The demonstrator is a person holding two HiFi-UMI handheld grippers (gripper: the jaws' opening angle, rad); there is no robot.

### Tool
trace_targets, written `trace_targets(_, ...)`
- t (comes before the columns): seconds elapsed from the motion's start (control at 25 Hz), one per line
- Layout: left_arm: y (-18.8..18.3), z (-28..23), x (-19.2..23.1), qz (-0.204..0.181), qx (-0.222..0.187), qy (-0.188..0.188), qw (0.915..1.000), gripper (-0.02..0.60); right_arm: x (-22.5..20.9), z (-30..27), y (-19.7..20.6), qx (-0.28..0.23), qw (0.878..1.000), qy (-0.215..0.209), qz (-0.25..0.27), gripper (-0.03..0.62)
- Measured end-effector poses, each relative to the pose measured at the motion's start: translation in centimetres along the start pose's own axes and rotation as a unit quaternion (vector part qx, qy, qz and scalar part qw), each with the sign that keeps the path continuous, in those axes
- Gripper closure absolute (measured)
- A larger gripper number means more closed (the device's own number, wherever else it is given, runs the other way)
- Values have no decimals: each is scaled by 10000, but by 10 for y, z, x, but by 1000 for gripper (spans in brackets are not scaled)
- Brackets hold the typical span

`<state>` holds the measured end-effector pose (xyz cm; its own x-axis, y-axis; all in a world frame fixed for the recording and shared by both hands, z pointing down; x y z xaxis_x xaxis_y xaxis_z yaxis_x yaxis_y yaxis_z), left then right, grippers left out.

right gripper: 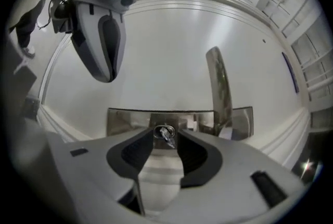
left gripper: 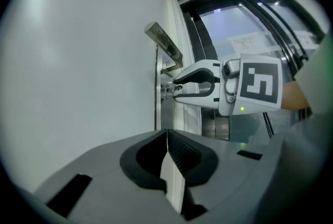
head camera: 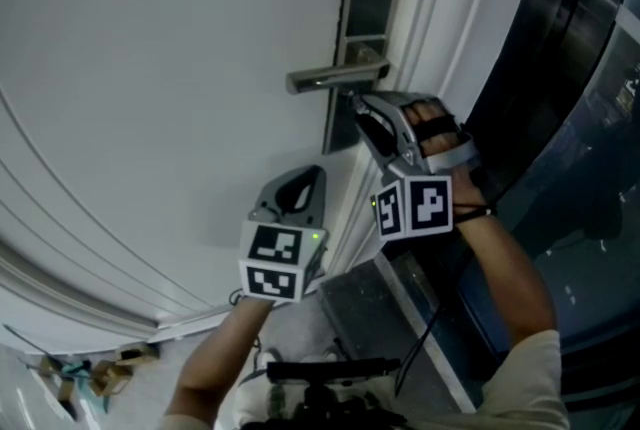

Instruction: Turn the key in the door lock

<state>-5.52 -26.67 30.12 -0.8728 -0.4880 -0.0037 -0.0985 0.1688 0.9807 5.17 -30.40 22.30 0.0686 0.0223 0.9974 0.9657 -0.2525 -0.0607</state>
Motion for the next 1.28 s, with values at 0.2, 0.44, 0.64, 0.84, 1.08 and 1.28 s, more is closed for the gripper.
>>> trace_targets(0.2,0,2,2,16,3,-22,10000,565,1,-3,-3,87,9989,169,437,510)
trace_targets(0.44,1,2,3,24,7,-32,10000,565,1,-6,-3,171,9968,278,732,521)
trace_targets(0.64,1,3,4,37,11,-36,10000,565,-2,-6,-4,157,9992,106,352,523)
trace_targets(0.84,1,3,4,34,23,-36,10000,565,-8,-5,-3,56,9976,-202,-662,522)
trace_targets(1.08,2,1,1,23,41,-13,10000,565,-15,-6,-2,-4,9805,-604,-1868,522)
trace_targets(1.28,1,1,2,15,44,-24,10000,565,-21,-7,5,-319,9267,-1203,-3546,572)
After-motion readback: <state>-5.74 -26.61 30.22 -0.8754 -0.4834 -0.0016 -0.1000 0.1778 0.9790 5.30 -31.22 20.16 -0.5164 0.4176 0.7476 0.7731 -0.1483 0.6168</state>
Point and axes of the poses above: the fingertips, and each gripper's own axes: z backward along the fingers, x to its left, y out of its underside, the point moved 7 cm from there along z, backward along the fingers, and after that the axes turned 11 degrees about x, right-handed, at the moved point
